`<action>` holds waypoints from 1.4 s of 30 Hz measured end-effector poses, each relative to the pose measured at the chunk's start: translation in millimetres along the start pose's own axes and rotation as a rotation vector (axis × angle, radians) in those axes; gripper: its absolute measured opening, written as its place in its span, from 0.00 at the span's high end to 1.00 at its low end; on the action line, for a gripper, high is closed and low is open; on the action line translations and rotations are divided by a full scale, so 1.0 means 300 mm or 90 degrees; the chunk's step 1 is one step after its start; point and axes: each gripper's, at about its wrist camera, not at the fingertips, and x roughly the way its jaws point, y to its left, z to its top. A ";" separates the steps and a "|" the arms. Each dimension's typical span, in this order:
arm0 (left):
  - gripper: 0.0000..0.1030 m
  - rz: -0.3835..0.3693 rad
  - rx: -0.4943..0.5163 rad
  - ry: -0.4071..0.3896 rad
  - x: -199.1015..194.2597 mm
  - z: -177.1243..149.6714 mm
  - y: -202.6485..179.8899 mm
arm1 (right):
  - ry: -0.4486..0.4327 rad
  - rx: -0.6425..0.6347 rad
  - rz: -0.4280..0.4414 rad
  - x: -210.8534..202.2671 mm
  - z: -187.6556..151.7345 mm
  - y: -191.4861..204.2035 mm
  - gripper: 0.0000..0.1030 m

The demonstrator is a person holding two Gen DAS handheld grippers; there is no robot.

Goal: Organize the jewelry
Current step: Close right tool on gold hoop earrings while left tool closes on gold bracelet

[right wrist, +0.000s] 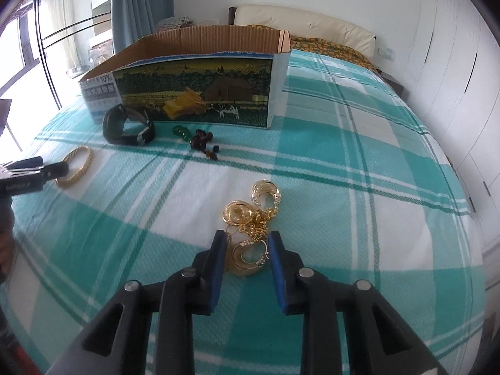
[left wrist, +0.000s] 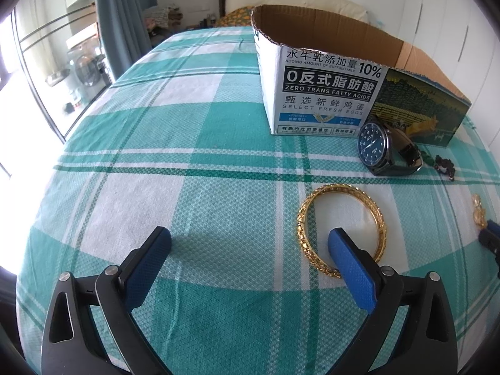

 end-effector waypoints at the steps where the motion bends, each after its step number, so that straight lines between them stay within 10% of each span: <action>1: 0.02 0.001 0.000 0.000 0.000 0.000 0.000 | -0.001 0.002 0.003 -0.012 -0.014 -0.008 0.71; 4: 0.02 0.001 0.000 0.000 -0.003 -0.003 -0.001 | -0.016 0.016 0.009 -0.049 -0.040 -0.025 0.38; 42: 0.00 0.002 -0.007 0.009 0.001 -0.002 0.000 | -0.017 0.044 -0.014 -0.035 -0.093 -0.019 0.20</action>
